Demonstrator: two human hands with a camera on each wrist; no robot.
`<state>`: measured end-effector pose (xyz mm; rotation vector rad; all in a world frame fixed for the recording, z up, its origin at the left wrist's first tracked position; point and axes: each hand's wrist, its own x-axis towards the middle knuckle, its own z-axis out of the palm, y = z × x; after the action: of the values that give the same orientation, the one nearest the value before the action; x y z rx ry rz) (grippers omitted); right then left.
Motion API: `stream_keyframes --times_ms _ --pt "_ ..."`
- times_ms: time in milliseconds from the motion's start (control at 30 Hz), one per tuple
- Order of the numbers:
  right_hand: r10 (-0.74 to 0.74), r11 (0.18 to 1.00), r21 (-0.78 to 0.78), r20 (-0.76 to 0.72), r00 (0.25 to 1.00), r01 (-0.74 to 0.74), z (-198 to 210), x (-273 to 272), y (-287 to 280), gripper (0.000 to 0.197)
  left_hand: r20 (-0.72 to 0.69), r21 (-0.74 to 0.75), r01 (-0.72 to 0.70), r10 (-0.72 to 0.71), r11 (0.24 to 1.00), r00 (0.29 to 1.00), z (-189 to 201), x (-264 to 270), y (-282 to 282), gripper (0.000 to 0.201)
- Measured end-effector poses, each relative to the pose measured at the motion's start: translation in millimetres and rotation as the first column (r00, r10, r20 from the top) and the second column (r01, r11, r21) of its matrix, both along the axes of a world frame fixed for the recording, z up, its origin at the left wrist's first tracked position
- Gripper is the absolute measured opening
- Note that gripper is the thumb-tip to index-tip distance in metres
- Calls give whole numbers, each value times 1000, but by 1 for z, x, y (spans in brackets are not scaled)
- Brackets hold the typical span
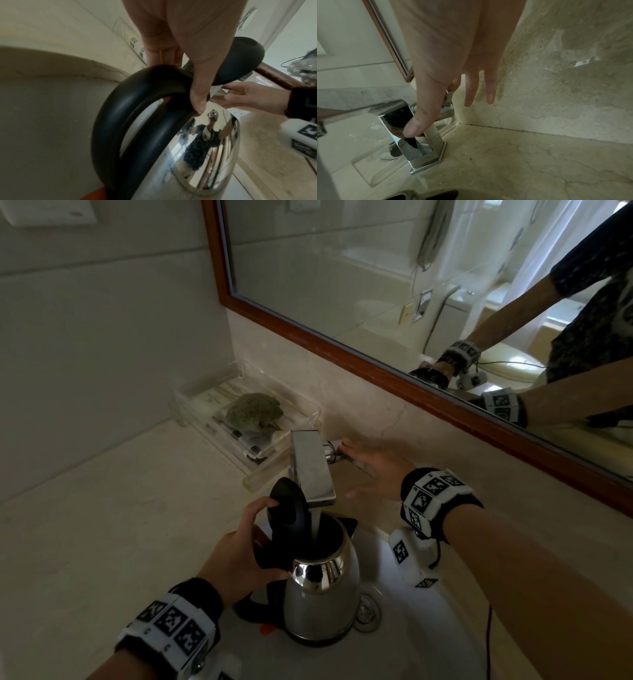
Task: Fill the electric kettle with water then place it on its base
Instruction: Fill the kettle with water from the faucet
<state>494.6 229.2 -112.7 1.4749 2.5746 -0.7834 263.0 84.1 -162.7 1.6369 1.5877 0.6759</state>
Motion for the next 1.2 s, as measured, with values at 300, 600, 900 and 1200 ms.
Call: stream_keyframes --times_ms 300,600,900,1200 --pt "-2 1000 27 15 1000 2 -1 -1 0 91 -2 -1 11 -11 1000 1000 2 1 0 92" --pt "-14 1000 1 -23 1000 14 -5 0 2 90 9 -2 3 -3 1000 1000 1 0 -1 92" --pt "-23 1000 -6 -52 998 23 -7 1 2 91 9 11 15 -15 1000 1000 -1 0 0 94" --pt "-17 1000 -5 -59 998 17 -11 2 5 93 13 4 -1 1 1000 1000 -2 0 0 93"
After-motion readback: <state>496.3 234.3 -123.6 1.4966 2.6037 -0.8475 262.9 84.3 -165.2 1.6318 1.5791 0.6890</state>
